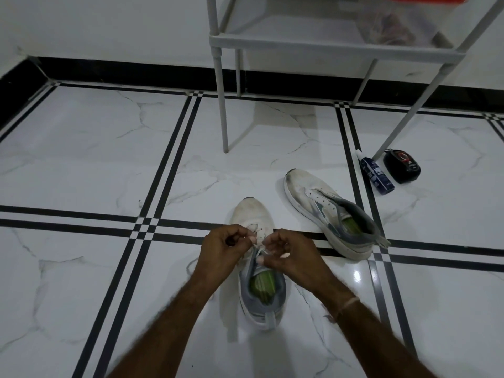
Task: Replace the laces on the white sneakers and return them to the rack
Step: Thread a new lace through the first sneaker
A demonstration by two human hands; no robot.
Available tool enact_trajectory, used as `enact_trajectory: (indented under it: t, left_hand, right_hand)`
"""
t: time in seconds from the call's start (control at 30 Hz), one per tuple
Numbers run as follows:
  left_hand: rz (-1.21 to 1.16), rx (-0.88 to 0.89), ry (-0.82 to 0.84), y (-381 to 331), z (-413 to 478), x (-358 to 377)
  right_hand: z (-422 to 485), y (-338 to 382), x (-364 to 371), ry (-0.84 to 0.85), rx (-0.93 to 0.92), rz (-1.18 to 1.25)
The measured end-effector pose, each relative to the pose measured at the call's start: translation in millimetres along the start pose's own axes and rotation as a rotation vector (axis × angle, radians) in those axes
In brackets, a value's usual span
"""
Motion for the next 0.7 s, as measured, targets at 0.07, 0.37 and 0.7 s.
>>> enact_trajectory:
  t: [0.07,0.37,0.7]
  left_hand:
    - [0.016,-0.001,-0.001,3.8,-1.9,-1.0]
    - [0.119,0.071,0.079,1.2,-5.9,14.9]
    - [0.338,0.251,0.205,-13.2,-2.9,15.9]
  right_hand:
    - [-2.1,-7.1,-1.5,-0.055,0.019,-0.052]
    - [-1.8,-18.9,-1.5,-0.047,0.096,0.202]
    - [-2.6,-26.5,1.9,-0.019,0.157,0.319]
Point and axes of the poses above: each hand's wrist, its own z-axis towards the middle knuckle, its own x-axis out of the palm, y = z × x, the point moved 4 cm from there along z, towards the middle knuckle, and after that the axes turned 10 degrees about x, right-handed, at the moved point
